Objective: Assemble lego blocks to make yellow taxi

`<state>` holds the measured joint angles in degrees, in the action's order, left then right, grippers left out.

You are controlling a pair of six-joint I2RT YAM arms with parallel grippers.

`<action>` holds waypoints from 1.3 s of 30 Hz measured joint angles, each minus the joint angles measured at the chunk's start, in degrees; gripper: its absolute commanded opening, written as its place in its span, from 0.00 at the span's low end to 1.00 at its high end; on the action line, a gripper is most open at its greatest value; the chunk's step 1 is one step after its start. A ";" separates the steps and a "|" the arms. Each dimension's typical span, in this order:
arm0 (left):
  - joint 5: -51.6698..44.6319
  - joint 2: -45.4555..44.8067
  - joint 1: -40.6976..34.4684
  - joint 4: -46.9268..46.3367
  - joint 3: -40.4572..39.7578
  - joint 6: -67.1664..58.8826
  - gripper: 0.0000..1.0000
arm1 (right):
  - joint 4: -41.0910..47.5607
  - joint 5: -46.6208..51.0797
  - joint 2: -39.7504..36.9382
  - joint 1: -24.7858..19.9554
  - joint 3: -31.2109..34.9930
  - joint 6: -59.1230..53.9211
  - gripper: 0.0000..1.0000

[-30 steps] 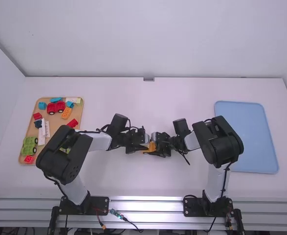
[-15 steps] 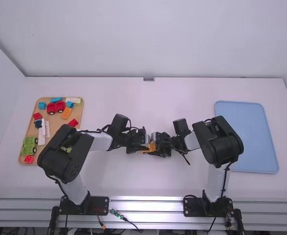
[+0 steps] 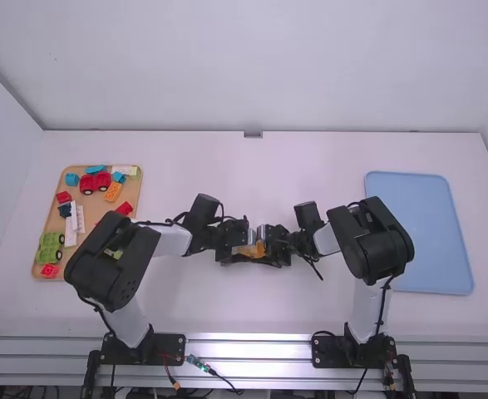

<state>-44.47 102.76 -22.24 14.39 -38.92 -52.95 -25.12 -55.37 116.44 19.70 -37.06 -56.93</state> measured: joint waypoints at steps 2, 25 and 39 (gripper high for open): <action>-0.04 0.00 0.00 0.11 0.00 -0.15 0.99 | 0.00 0.00 0.00 0.00 0.00 0.02 0.61; -0.98 -4.04 0.26 -10.54 -4.85 -1.07 0.02 | 0.09 0.07 0.02 0.07 0.00 0.04 0.62; -0.57 -2.64 0.26 1.57 0.57 0.52 0.02 | 0.09 0.07 0.00 0.04 0.00 0.02 0.62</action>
<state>-45.04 100.12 -21.98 15.97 -38.35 -52.42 -25.04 -55.31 116.44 19.75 -37.06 -56.90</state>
